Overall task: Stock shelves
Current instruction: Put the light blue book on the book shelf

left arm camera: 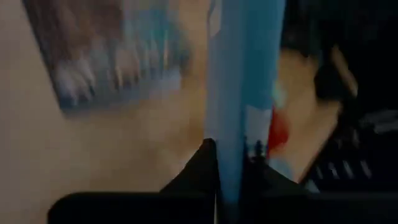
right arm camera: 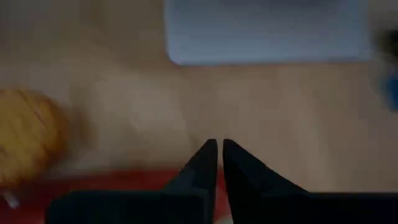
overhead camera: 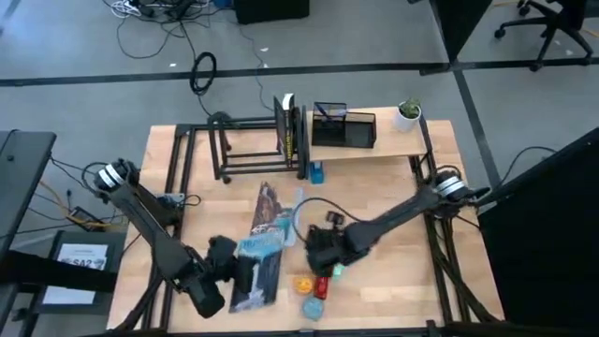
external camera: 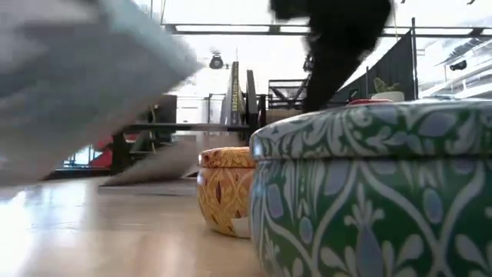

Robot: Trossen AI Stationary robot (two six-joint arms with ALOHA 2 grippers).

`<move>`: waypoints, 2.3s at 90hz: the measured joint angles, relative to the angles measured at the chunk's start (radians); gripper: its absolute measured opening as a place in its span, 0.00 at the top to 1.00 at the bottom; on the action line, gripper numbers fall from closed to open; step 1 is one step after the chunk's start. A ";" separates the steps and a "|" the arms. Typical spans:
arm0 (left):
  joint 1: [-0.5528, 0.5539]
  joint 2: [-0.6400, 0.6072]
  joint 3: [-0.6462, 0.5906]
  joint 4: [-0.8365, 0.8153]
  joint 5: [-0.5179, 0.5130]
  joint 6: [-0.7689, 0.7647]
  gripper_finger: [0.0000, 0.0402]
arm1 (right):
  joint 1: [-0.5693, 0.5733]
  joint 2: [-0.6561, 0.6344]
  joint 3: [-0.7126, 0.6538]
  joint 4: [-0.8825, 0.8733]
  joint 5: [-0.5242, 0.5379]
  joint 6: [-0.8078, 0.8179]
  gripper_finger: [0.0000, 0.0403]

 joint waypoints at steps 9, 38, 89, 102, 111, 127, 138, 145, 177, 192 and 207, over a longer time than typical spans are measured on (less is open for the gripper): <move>0.059 0.008 0.193 -0.223 -0.183 0.106 0.99 | 0.081 -0.082 0.002 -0.093 0.116 0.110 1.00; 0.448 0.021 0.389 -0.358 -0.456 0.497 1.00 | 0.297 -0.191 -0.060 -0.137 0.328 0.355 1.00; 0.975 0.252 0.357 -0.208 -0.232 0.505 0.97 | 0.392 -0.185 -0.163 -0.136 0.309 0.586 1.00; 1.015 0.297 0.357 -0.151 -0.175 0.505 0.97 | 0.400 -0.185 -0.163 -0.130 0.304 0.586 1.00; 1.030 0.316 0.357 -0.132 -0.148 0.506 0.97 | 0.403 -0.185 -0.163 -0.128 0.304 0.588 1.00; 1.039 0.318 0.357 -0.116 -0.137 0.522 0.96 | 0.404 -0.185 -0.163 -0.127 0.304 0.601 1.00; 1.039 0.316 0.364 -0.098 -0.138 0.605 0.93 | 0.404 -0.185 -0.163 -0.128 0.303 0.601 1.00; 1.040 0.313 0.364 -0.071 -0.141 0.635 0.89 | 0.404 -0.185 -0.163 -0.127 0.303 0.601 1.00; 1.039 0.313 0.374 0.054 -0.111 0.783 0.66 | 0.404 -0.185 -0.163 -0.123 0.302 0.602 1.00; 1.039 0.313 0.425 0.053 -0.094 0.870 0.60 | 0.404 -0.185 -0.163 -0.123 0.301 0.602 1.00; 1.035 0.313 0.503 0.042 -0.089 0.962 0.58 | 0.404 -0.185 -0.163 -0.123 0.301 0.602 1.00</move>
